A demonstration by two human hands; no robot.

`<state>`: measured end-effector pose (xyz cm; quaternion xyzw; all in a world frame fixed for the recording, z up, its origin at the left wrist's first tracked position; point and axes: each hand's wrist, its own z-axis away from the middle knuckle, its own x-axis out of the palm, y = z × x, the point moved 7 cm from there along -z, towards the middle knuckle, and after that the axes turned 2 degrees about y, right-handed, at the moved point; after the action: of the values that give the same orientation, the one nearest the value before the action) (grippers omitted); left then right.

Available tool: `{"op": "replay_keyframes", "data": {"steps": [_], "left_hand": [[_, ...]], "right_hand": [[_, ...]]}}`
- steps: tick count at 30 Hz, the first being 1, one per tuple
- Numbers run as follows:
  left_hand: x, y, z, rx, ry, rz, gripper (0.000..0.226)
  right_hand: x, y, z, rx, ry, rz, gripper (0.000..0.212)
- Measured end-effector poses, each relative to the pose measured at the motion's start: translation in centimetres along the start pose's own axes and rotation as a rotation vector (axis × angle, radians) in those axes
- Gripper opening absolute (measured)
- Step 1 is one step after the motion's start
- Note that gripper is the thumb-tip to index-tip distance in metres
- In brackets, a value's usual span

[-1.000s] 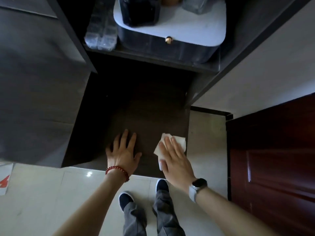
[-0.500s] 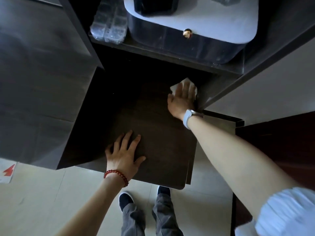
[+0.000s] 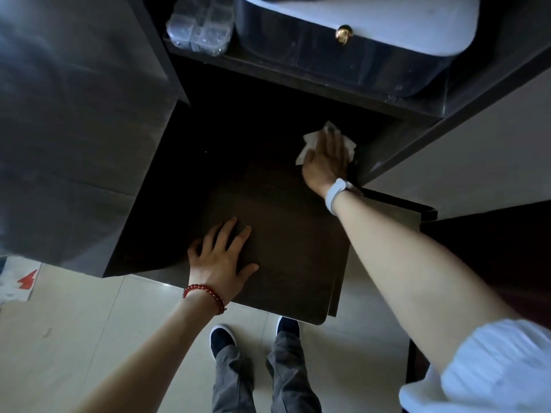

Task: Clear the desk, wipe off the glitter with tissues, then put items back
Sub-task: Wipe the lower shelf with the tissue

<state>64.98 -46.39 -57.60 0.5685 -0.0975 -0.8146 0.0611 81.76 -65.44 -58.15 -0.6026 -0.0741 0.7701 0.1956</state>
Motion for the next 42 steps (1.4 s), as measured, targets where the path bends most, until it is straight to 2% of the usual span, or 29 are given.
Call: {"op": "replay_keyframes", "data": {"steps": [2, 4, 7, 10, 13, 16, 20, 25, 33, 37, 42], "left_hand": [[0.2, -0.1, 0.0, -0.001, -0.011, 0.031, 0.071], [0.2, -0.2, 0.0, 0.002, 0.001, 0.047, 0.071], [-0.1, 0.0, 0.2, 0.014, 0.027, 0.074, 0.071], [0.2, -0.3, 0.1, -0.008, -0.035, 0.064, 0.075], [0.0, -0.3, 0.1, -0.038, -0.027, 0.093, 0.08], [-0.1, -0.3, 0.2, -0.051, -0.036, 0.092, 0.079], [-0.1, -0.4, 0.2, -0.061, -0.026, 0.1, 0.078], [-0.4, -0.2, 0.4, -0.075, -0.006, 0.127, 0.076], [-0.2, -0.3, 0.3, -0.089, 0.007, 0.131, 0.075], [-0.3, -0.1, 0.3, -0.09, -0.001, 0.121, 0.075], [-0.3, -0.1, 0.3, -0.099, 0.004, 0.128, 0.075]], "right_hand": [[-0.6, 1.1, -0.3, 0.138, 0.001, -0.037, 0.057], [0.1, -0.4, -0.6, 0.111, -0.022, 0.003, 0.058], [1.9, -4.5, -1.0, -0.149, -0.058, 0.076, 0.055], [3.5, -8.4, 0.6, -0.406, -0.14, 0.096, 0.055], [4.5, -8.2, 4.5, -0.511, -0.146, 0.143, 0.055], [3.6, -3.7, 6.1, -0.339, -0.076, 0.117, 0.055], [2.6, -0.1, 8.3, -0.151, -0.082, 0.056, 0.055], [1.7, 3.8, 14.6, -0.115, -0.035, 0.073, 0.057], [0.9, 5.2, 12.1, 0.022, 0.025, 0.03, 0.057], [-0.5, 4.5, 12.4, 0.03, 0.143, -0.055, 0.053], [1.3, 3.8, 15.1, 0.007, 0.02, 0.064, 0.058]]}}
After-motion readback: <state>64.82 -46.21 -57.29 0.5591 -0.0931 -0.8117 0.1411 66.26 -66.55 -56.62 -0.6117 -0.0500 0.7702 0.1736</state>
